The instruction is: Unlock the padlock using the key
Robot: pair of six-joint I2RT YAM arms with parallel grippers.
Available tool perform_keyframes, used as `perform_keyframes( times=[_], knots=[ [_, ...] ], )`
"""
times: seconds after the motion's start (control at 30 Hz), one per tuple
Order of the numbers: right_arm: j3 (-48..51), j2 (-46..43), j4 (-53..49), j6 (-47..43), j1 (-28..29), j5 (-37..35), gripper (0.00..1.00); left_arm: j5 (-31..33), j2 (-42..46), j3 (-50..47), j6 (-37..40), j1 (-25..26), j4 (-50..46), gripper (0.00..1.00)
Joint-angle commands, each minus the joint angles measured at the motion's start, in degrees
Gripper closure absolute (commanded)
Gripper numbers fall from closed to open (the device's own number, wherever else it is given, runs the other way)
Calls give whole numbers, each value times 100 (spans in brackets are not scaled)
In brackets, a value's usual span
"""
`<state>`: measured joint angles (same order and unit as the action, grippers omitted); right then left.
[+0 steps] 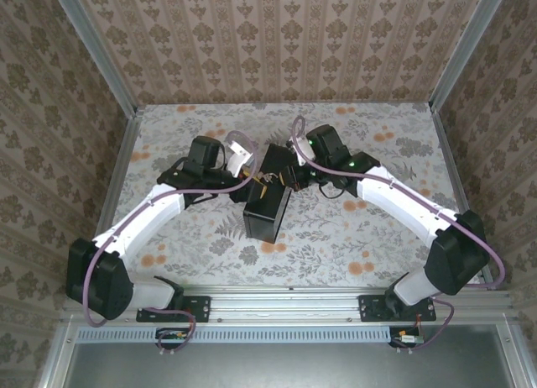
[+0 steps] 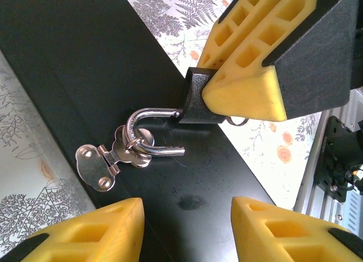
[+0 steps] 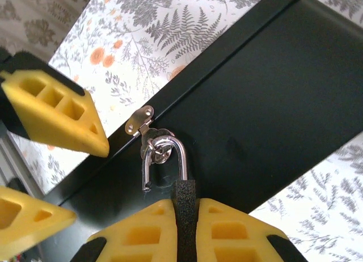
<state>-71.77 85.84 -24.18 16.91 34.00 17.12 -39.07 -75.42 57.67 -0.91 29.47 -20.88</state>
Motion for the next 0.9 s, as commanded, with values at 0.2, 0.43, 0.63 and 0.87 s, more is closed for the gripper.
perform_keyframes(
  times=[0.2,0.43,0.63,0.87],
  knots=[
    [196,67,1042,2891,628,-1092,100,-598,-180,-392,-656,261,249,56],
    [666,-1,1393,3535,801,-1880,100,-566,366,-348,-1511,-466,698,56],
    [579,-107,1070,3301,808,-2194,100,13,395,-159,-1230,-691,107,57],
    [366,-92,510,3195,830,-2625,100,848,-252,63,-476,-375,-847,57]
  ],
)
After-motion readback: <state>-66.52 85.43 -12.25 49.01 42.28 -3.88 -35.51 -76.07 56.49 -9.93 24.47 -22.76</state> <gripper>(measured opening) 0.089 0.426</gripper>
